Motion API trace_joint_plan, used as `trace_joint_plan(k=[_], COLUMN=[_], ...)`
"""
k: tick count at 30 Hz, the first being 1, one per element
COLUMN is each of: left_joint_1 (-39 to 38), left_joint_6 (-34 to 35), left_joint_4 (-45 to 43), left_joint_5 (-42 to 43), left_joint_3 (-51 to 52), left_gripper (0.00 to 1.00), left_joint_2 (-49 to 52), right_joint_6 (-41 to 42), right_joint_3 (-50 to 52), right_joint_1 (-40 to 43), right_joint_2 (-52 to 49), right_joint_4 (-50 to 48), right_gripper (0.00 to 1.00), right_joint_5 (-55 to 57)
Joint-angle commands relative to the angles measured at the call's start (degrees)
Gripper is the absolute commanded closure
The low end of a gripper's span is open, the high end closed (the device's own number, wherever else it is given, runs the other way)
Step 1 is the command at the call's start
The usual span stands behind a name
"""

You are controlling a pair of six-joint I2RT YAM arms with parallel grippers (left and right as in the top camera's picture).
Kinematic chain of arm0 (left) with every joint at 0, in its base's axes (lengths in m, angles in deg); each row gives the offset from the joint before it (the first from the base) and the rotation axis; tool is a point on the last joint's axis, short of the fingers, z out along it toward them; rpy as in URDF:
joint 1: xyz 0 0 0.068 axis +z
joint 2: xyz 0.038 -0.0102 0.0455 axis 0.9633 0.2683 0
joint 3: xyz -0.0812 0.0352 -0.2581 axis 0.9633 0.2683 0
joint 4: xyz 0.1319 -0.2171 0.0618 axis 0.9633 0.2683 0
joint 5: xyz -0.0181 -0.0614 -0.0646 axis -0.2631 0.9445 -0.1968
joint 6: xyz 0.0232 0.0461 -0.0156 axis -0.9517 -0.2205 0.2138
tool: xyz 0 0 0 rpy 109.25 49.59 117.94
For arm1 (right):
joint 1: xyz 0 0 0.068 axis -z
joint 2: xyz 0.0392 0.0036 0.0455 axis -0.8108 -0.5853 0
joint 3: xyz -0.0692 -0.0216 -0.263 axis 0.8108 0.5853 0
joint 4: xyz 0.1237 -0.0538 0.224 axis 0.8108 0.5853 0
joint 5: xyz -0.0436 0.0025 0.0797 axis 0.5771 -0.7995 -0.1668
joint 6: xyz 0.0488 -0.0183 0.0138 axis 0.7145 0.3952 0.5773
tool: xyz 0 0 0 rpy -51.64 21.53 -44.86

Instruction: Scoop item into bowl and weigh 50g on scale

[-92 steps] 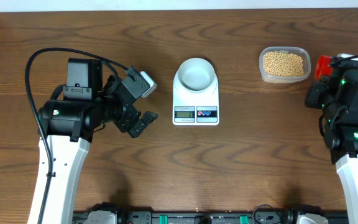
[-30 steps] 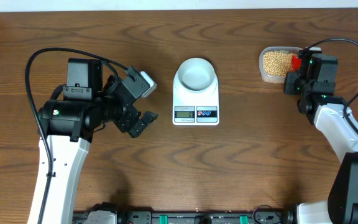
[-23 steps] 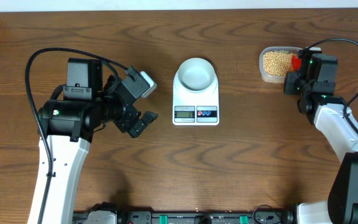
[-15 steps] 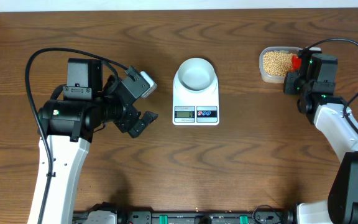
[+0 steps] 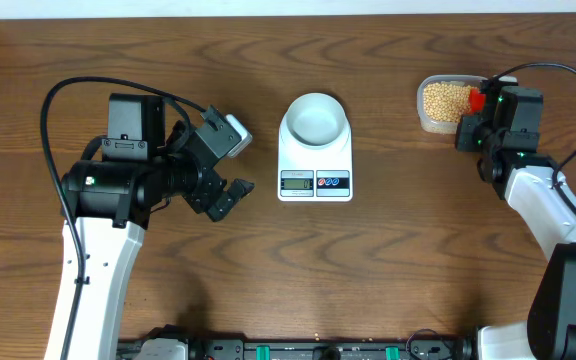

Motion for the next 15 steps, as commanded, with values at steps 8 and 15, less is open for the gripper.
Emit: trace_joint_plan(k=[8, 15], left_joint_1=[0.2, 0.2], left_joint_6=[-0.5, -0.5], left_joint_4=[0.2, 0.2], left_joint_5=[0.9, 1.0], left_joint_3=[-1.0, -1.0], left_gripper=[0.02, 0.02], left_joint_2=[-0.5, -0.5], right_joint_6=[1.0, 1.1], right_joint_3=[-1.0, -1.0], right_joint_1=[-0.3, -0.3], right_joint_2=[-1.4, -3.9], right_joint_4=[0.2, 0.2], right_gripper=[0.99, 0.99], right_joint_5=[-0.7, -0.8])
